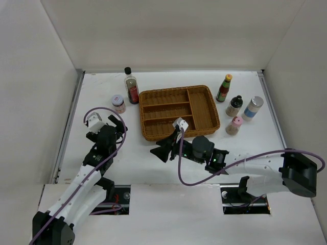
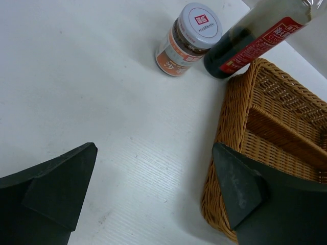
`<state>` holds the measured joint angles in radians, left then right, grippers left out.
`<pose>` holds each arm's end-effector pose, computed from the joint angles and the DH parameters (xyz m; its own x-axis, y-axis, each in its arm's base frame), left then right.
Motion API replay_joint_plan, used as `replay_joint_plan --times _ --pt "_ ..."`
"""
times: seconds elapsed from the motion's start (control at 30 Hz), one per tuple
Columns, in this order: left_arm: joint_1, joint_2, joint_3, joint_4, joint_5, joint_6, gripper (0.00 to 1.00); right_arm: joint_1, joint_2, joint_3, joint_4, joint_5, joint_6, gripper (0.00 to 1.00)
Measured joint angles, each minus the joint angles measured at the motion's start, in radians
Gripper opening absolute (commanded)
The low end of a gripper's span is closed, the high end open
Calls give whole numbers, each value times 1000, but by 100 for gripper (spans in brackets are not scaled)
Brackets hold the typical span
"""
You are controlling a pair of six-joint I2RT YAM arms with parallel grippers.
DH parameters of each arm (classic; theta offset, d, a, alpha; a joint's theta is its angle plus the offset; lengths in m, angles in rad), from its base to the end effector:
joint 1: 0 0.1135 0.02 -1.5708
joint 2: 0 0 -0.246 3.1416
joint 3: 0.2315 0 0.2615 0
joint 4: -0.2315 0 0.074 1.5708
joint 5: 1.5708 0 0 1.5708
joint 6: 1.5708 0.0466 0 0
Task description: Organize the condiment bottles
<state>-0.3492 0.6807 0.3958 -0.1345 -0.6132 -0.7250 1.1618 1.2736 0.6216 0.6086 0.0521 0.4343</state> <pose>0.1899 -0.0406 0.2087 -0.1444 -0.5246 -0.8390 -0.4140 0.8022 -0.4303 0.1244 0.2808 0.2367 -0.3925 0.1511 -0.9073 -0.8052 0.4203 0.4183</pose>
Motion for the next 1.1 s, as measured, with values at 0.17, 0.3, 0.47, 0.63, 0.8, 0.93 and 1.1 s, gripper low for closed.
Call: replay_joint_plan --times 0.17,0.3,0.47,0.63,0.8,0.93,1.1 --pt "10 11 35 6 4 12 100 -9 -23 -29 46 -30 -16 79" --pt "24 42 66 95 6 64 100 -12 -20 -32 59 -58 -20 43" --pt "18 130 113 280 8 174 100 -16 -12 -32 57 -87 -14 10" --pt "23 248 225 447 57 245 30 -63 -13 -32 53 -88 3 4" --pt "30 412 435 489 106 311 52 -117 -10 -33 59 -86 26 28" --pt "31 573 589 489 123 344 73 -117 -2 -58 106 -87 30 60" --pt "29 760 706 458 127 403 77 -126 -2 -109 163 -80 16 76"
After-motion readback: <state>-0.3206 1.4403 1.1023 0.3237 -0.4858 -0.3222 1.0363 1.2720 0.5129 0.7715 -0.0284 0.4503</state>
